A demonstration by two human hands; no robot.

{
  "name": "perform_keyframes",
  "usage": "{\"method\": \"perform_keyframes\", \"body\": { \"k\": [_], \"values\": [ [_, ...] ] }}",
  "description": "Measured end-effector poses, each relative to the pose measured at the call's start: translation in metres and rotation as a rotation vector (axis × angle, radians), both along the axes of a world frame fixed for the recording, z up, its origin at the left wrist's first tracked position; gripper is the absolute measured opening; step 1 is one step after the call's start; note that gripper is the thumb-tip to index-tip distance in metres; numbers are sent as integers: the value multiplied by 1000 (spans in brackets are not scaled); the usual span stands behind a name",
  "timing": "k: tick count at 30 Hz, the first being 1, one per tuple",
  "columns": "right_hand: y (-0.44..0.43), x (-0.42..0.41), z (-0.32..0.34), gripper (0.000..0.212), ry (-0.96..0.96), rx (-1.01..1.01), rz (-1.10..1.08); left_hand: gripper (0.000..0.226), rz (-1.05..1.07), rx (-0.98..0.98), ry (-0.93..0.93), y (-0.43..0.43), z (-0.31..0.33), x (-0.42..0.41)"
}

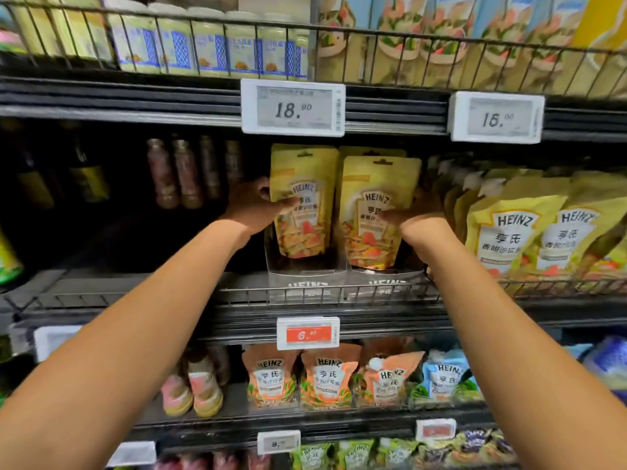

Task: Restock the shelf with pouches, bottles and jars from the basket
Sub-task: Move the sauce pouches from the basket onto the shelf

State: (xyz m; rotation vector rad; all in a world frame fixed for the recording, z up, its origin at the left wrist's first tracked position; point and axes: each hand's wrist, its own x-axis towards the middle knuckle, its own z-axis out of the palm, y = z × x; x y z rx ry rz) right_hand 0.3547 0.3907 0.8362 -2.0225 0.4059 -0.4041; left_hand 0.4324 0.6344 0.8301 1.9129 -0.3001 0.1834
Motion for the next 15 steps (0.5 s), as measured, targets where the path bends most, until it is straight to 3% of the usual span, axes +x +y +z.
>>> {"method": "perform_keyframes", "body": {
  "k": [5,9,15],
  "values": [
    [-2,2,2,65,139,-366,-6,41,-38,59,46,5,-6,7],
    [-3,4,4,65,69,-573,-113,39,-17,46,37,5,-6,11],
    [-2,11,4,60,45,-634,-194,42,22,119,-16,-1,-2,18]
  ]
}}
